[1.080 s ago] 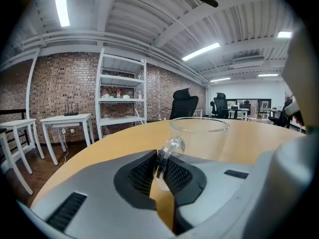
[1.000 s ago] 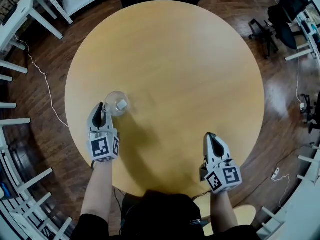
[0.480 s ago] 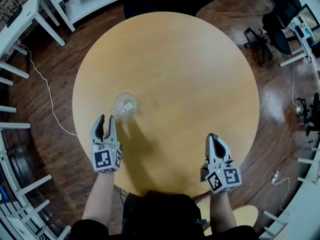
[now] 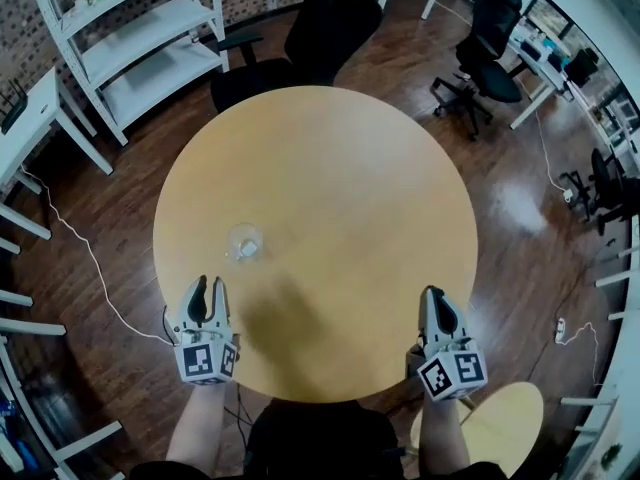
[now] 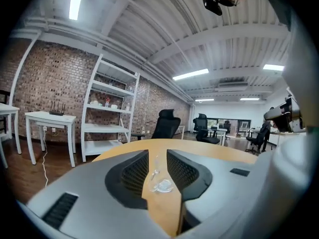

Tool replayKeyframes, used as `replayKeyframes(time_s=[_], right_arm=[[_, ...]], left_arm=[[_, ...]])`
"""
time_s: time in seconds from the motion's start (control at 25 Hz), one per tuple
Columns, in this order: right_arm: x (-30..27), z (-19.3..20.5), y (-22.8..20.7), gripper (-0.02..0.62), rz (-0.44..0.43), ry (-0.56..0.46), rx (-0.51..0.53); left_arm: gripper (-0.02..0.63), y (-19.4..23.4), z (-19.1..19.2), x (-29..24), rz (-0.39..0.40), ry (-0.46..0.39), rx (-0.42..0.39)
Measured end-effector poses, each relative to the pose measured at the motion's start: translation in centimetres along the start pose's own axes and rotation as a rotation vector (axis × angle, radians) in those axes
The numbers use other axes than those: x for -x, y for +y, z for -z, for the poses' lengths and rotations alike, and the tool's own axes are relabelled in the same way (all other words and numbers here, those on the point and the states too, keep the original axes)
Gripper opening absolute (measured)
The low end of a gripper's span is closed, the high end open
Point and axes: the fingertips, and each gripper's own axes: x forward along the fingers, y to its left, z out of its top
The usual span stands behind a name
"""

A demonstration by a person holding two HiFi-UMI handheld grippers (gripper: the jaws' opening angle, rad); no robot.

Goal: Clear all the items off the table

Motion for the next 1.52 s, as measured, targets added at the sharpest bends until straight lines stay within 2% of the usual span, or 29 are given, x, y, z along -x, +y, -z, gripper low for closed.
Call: replayKeyframes(time_s=[0.16,0.28,0.48,0.6,0.8,0.96,1.12,1.32,1.52], right_arm=[[6.4,-3.1,-3.6,0.005,0.177,-0.118,0.023],[13.3,-4.6,-6.5,0.005,0.291,-0.244,-0.006],[25.7,-4.4,-9.7,0.005,0.490,-0.405,-0.067],[32.9,-3.3,-11.2,0.005,0.604,-0.462,-0.098],[45.1,0.3,-13.8,0.005,0.798,-0.504,-0.128],[53.7,2.7,-15.9,0.004,0.907,-0.519,-0.156],[60.0,3.6,-17.0,0.005,1.008,-0.547,-0.125],[66.8,5.9,-17.0,0.004,1.138,-0.580,-0.118],[76.2,10.4,-16.2,0.004,1.279,-0.629,-0.168]], left_arm=[[0.101,-2.6,-3.1,-0.7,0.109,-0.077,0.011],[0.101,-6.1,-4.6,-1.1,0.198,-0.114,0.029],[0.083,-13.2,-6.0,-0.9,0.396,-0.129,0.026],[0.083,-16.8,-6.0,-0.3,0.458,-0.130,0.043],[0.083,-26.9,-5.5,1.5,0.613,-0.129,0.044],[0.083,-35.8,-6.2,4.6,0.732,-0.145,0.058],[0.083,-43.9,-6.6,7.8,0.874,-0.143,0.083],[0.072,-53.8,-6.6,12.5,1.086,-0.125,0.098],[0.068,-64.4,-6.4,20.7,1.330,-0.123,0.091]])
